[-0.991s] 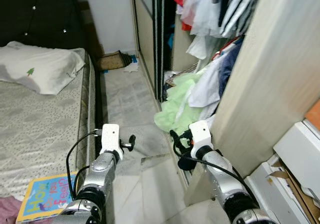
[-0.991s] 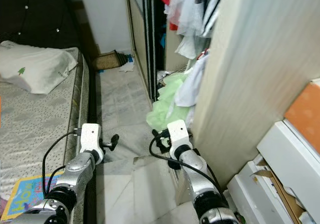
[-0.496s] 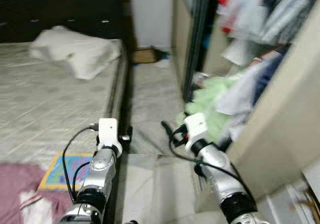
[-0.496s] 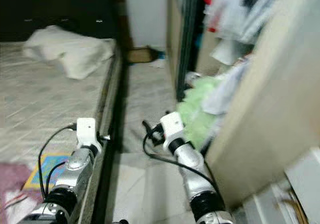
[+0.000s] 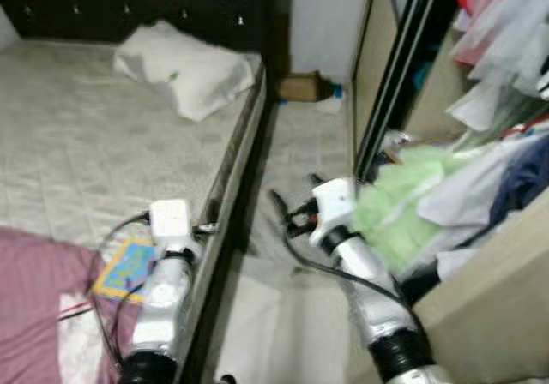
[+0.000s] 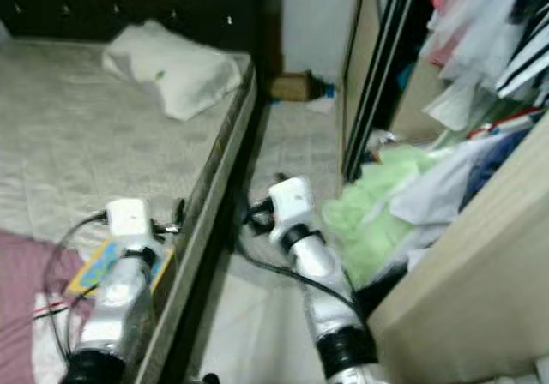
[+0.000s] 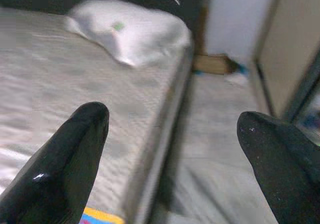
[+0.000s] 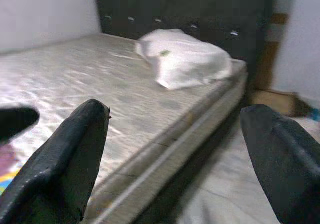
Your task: Clean up the room
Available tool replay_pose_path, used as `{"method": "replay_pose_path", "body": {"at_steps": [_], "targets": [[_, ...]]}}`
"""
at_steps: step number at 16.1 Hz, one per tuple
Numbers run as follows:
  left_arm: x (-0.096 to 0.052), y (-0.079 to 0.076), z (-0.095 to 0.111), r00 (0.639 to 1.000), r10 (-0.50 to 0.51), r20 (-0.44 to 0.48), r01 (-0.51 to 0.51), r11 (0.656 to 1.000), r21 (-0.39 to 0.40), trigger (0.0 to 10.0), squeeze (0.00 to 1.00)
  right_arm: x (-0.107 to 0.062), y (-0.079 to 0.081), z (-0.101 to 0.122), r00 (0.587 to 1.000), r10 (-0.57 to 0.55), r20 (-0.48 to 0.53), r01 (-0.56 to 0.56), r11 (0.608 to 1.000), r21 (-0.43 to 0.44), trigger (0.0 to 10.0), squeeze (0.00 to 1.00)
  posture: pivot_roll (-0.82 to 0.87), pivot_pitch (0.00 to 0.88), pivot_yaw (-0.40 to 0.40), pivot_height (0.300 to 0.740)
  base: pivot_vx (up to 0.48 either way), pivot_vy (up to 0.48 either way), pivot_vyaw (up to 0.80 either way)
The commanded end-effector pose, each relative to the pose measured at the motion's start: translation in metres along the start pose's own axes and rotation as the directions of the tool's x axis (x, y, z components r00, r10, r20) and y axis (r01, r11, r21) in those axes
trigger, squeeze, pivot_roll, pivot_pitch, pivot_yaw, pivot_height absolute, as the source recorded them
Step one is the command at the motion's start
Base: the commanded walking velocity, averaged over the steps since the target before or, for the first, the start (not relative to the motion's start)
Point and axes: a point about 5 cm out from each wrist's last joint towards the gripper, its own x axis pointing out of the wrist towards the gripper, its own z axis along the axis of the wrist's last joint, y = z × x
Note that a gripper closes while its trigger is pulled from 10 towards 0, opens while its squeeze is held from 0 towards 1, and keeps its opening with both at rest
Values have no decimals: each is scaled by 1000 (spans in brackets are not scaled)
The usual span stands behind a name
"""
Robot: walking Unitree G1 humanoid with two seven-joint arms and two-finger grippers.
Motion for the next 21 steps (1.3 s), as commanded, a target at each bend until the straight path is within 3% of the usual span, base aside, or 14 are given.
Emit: {"method": "replay_pose_path", "body": {"at_steps": [1, 6, 10, 21], "targets": [[-3, -4, 5, 1000, 0, 18, 0, 1000, -11, 10000, 0, -1, -2, 3, 1000, 3, -6, -3, 1000, -9, 10000, 0, 45, 57, -6, 740, 0, 0, 788], [1, -6, 12, 1000, 4, 28, -4, 1000, 19, 10000, 0, 3, 3, 5, 1000, 11, 1, -11, 1000, -12, 10000, 0, 36, 50, 12, 740, 0, 0, 788], [-3, -15, 10, 999, -53, 13, 53, 998, -15, 10000, 0, 1, 9, 3, 1000, 19, -2, -19, 1000, -7, 10000, 0, 37, 63, 15, 740, 0, 0, 784], [-8, -13, 9, 999, -35, 3, 35, 999, -32, 10000, 0, -3, 4, 3, 1000, 6, -9, -6, 1000, -10, 10000, 0, 41, 78, -3, 740, 0, 0, 782]]}}
